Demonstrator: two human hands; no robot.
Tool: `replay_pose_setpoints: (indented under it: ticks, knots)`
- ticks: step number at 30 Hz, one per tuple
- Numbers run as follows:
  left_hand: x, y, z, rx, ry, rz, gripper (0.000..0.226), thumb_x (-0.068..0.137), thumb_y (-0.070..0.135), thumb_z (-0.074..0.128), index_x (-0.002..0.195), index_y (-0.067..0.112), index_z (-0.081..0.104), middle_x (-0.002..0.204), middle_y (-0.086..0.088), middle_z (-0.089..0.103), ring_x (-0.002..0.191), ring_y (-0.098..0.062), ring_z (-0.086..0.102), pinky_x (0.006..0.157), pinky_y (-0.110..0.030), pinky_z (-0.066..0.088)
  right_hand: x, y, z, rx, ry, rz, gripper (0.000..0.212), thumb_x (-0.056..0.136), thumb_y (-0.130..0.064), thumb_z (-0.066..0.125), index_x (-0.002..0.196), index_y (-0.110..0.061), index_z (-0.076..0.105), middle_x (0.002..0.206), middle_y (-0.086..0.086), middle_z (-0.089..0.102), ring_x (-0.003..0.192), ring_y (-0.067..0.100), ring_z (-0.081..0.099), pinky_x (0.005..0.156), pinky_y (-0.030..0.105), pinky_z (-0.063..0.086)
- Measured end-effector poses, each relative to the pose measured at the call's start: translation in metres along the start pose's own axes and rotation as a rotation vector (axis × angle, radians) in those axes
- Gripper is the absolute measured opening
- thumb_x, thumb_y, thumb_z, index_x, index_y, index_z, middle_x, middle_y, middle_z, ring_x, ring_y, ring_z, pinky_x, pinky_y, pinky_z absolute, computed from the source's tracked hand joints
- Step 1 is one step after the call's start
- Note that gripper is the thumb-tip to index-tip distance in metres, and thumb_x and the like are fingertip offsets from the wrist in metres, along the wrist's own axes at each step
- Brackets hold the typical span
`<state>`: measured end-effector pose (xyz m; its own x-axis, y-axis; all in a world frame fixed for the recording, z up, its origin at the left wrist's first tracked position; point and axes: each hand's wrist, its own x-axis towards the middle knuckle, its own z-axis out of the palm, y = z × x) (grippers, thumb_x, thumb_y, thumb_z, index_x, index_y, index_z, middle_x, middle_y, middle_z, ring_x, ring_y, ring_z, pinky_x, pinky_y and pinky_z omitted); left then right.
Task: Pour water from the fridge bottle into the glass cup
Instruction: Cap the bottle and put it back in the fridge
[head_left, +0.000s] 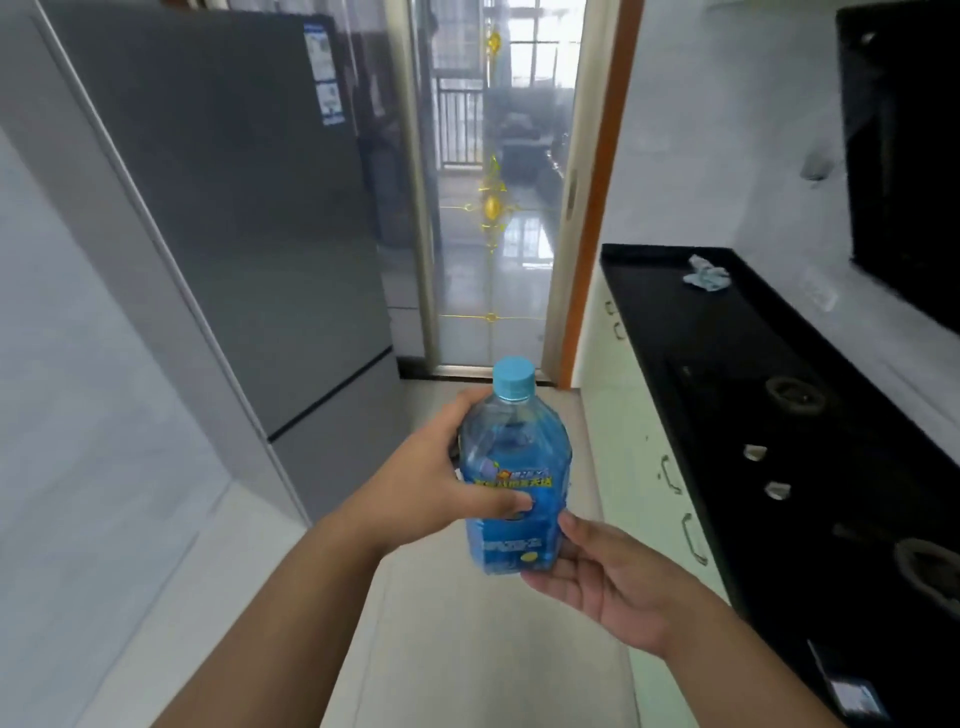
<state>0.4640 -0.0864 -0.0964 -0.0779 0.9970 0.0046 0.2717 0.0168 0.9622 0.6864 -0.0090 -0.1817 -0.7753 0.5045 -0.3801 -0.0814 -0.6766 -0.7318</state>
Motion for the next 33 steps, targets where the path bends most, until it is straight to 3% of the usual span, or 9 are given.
replay_pose_setpoints:
  ticks: [3, 7, 10, 15, 26, 33]
  knots:
    - [0.002, -0.017, -0.06, 0.004, 0.057, -0.023, 0.084, 0.077, 0.01, 0.092, 0.142, 0.038, 0.048, 0.128, 0.01, 0.07, 0.119, -0.017, 0.071, 0.098, -0.044, 0.061, 0.059, -0.004, 0.036, -0.022, -0.04, 0.04, 0.084, 0.062, -0.036, 0.1, 0.129, 0.002, 0.068, 0.137, 0.028, 0.063, 0.127, 0.038, 0.063, 0.105, 0.045, 0.054]
    - [0.01, -0.035, -0.127, 0.017, 0.14, -0.04, 0.081, 0.078, 0.007, 0.091, 0.136, 0.044, 0.047, 0.122, 0.018, 0.07, 0.115, -0.008, 0.071, 0.088, -0.027, 0.061, 0.132, -0.011, 0.076, -0.055, -0.113, 0.094, 0.084, 0.059, -0.036, 0.101, 0.127, 0.001, 0.069, 0.136, 0.029, 0.063, 0.126, 0.038, 0.064, 0.105, 0.046, 0.053]
    - [0.022, -0.046, -0.17, 0.02, 0.203, -0.088, 0.082, 0.078, 0.008, 0.091, 0.138, 0.041, 0.047, 0.122, 0.017, 0.071, 0.116, -0.01, 0.071, 0.09, -0.03, 0.062, 0.182, -0.021, 0.099, -0.062, -0.152, 0.142, 0.089, 0.063, -0.035, 0.099, 0.134, 0.003, 0.062, 0.135, 0.029, 0.063, 0.126, 0.039, 0.064, 0.106, 0.047, 0.052]
    - [0.056, -0.067, -0.231, 0.041, 0.342, -0.126, 0.082, 0.078, 0.011, 0.092, 0.143, 0.035, 0.047, 0.126, 0.01, 0.071, 0.118, -0.016, 0.071, 0.098, -0.043, 0.061, 0.28, -0.047, 0.118, -0.093, -0.21, 0.226, 0.054, 0.096, -0.026, 0.065, 0.139, 0.004, 0.054, 0.133, 0.029, 0.064, 0.126, 0.04, 0.063, 0.107, 0.048, 0.05]
    - [0.14, -0.081, -0.329, 0.004, 0.769, -0.179, 0.079, 0.078, 0.005, 0.09, 0.14, 0.032, 0.049, 0.124, 0.005, 0.072, 0.117, -0.02, 0.072, 0.1, -0.046, 0.06, 0.478, -0.145, 0.172, -0.327, -0.517, 0.424, 0.056, 0.094, -0.031, 0.067, 0.137, 0.004, 0.057, 0.132, 0.029, 0.066, 0.12, 0.038, 0.068, 0.1, 0.042, 0.058]
    - [0.149, -0.084, -0.393, -0.039, 1.032, -0.16, 0.078, 0.074, -0.002, 0.09, 0.134, 0.032, 0.055, 0.118, 0.003, 0.074, 0.111, -0.02, 0.074, 0.095, -0.042, 0.062, 0.56, -0.17, 0.248, -0.654, -0.663, 0.361, 0.058, 0.093, -0.045, 0.063, 0.135, -0.005, 0.06, 0.127, 0.019, 0.071, 0.121, 0.034, 0.068, 0.108, 0.046, 0.052]
